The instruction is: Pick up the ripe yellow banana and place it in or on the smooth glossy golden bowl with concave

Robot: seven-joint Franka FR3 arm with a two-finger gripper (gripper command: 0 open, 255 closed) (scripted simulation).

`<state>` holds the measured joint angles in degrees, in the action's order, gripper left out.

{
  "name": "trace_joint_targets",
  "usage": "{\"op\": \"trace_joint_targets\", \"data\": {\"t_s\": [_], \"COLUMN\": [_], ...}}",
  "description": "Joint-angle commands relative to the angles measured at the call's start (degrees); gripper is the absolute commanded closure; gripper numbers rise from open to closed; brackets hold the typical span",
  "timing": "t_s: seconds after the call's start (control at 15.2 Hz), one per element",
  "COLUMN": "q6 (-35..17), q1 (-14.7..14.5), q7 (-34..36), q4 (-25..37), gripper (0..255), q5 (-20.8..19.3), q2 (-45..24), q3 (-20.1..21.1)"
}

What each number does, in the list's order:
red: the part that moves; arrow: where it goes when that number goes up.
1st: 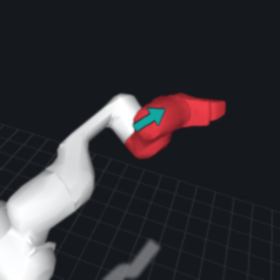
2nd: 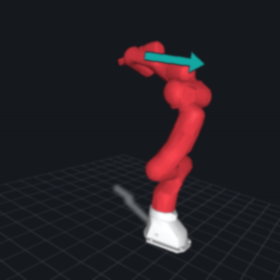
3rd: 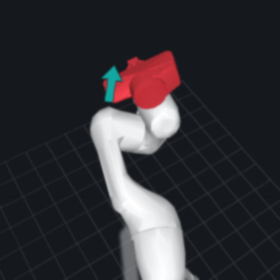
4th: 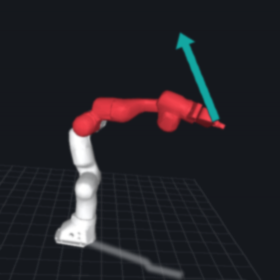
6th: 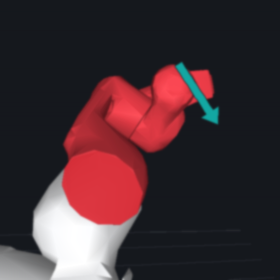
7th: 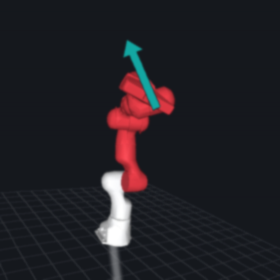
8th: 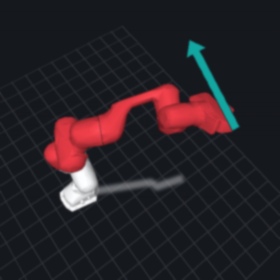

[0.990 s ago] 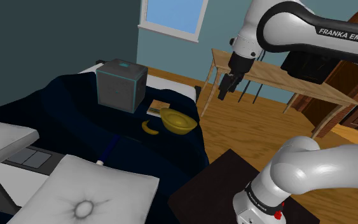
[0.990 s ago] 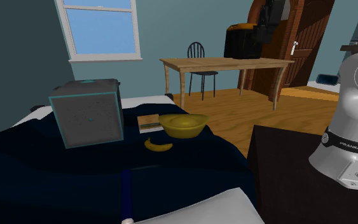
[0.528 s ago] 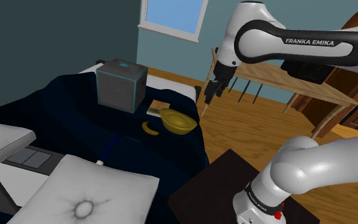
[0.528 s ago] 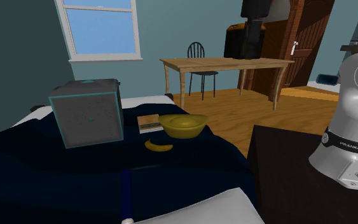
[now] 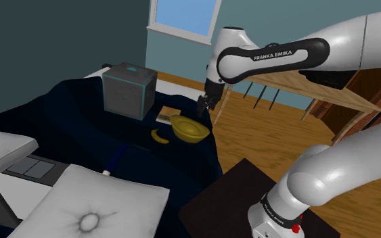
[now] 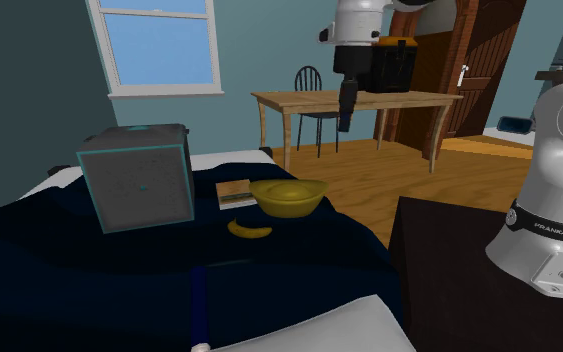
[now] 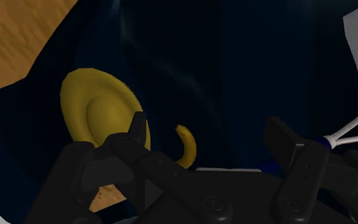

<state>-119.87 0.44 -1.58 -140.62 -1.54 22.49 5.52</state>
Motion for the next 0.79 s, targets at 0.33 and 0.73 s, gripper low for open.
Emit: {"op": "trace_joint_targets", "data": {"t_s": [0.33,0.73], "q6": [-9.9,-15.7], "q1": [0.4,0.3], "q7": [2.1,3.9], "q4": [5.7,13.5], "gripper": [0,0], "q5": [-1.0,-2.6], "q2": [-15.8,-29.7], "q3": [0.9,1.0]}}
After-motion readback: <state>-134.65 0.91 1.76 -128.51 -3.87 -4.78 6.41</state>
